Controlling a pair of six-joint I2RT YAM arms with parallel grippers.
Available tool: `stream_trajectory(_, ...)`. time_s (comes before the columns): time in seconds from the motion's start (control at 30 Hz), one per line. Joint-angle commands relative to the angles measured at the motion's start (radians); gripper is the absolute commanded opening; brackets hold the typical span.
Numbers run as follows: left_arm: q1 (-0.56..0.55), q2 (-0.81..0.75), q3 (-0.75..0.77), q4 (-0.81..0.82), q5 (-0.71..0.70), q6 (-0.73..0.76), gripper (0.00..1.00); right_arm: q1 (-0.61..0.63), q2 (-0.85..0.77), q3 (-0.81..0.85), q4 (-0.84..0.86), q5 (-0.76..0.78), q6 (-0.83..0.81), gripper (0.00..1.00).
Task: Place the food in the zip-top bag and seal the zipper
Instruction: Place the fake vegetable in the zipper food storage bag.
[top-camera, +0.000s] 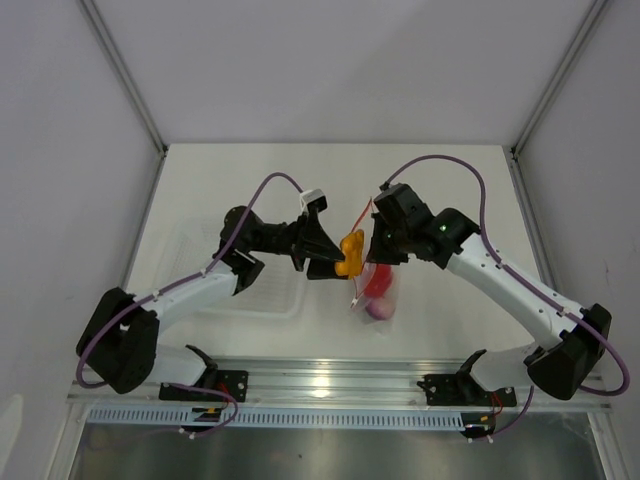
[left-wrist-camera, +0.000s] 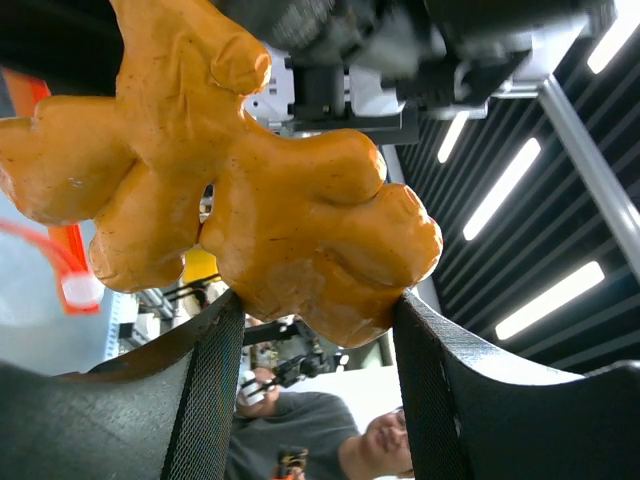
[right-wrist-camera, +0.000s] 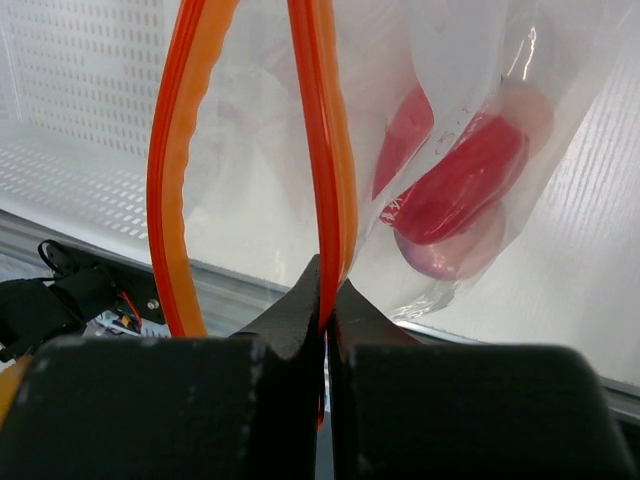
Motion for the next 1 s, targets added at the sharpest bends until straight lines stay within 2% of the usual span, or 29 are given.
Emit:
stream_trajectory(0.0, -0.021, 0.048, 0.067, 0.133, -0.034, -0.095, 0.15, 0.018, 0.003, 0.05, 0.004, 0.029, 0.008, 0.0)
stream_trajectory(0.13, -0.028, 0.104, 0.071, 0.208, -0.06, -0.156, 0.11, 0.029, -0.003, 0.051, 0.001, 0.033, 0.015, 0.0)
stream_trajectory(0.23, -0.028, 0.128, 0.061, 0.201, -0.065, -0.144, 0.07, 0.04, -0.005, 0.053, -0.004, 0.041, 0.018, 0.0)
stream_trajectory(0.33, -0.025, 0.108, 0.024, 0.155, -0.089, -0.089, 0.11, 0.04, -0.014, 0.053, -0.011, 0.047, 0.018, 0.0)
stream_trajectory(0.43, -0.027, 0.066, -0.002, 0.009, -0.108, 0.024, 0.16, 0.038, -0.023, 0.06, -0.017, 0.055, 0.018, 0.0)
stream_trajectory(0.5, -0.027, 0.039, 0.002, -0.119, -0.12, 0.113, 0.22, 0.04, -0.028, 0.063, -0.022, 0.05, 0.019, 0.0)
stream_trajectory(0.63, -0.027, 0.012, 0.007, -0.222, -0.155, 0.184, 0.31, 0.041, -0.034, 0.065, -0.025, 0.055, 0.021, 0.0)
stream_trajectory(0.73, -0.028, 0.004, 0.014, -0.299, -0.175, 0.244, 0.46, 0.041, -0.034, 0.063, -0.025, 0.055, 0.022, 0.0)
stream_trajectory(0.77, -0.027, 0.006, 0.018, -0.321, -0.171, 0.258, 0.56, 0.041, -0.036, 0.063, -0.025, 0.055, 0.024, 0.0)
stream_trajectory(0.83, -0.028, 0.012, 0.022, -0.316, -0.163, 0.266, 0.63, 0.041, -0.036, 0.062, -0.024, 0.055, 0.022, 0.0)
stream_trajectory(0.87, -0.027, 0.01, 0.021, -0.312, -0.161, 0.266, 0.72, 0.043, -0.036, 0.062, -0.024, 0.055, 0.024, 0.0)
stream_trajectory(0.93, -0.027, 0.01, 0.031, -0.315, -0.151, 0.276, 0.78, 0.041, -0.036, 0.059, -0.02, 0.053, 0.024, 0.0)
stream_trajectory(0.97, -0.027, 0.007, 0.033, -0.322, -0.148, 0.298, 0.86, 0.043, -0.036, 0.057, -0.017, 0.052, 0.022, 0.0)
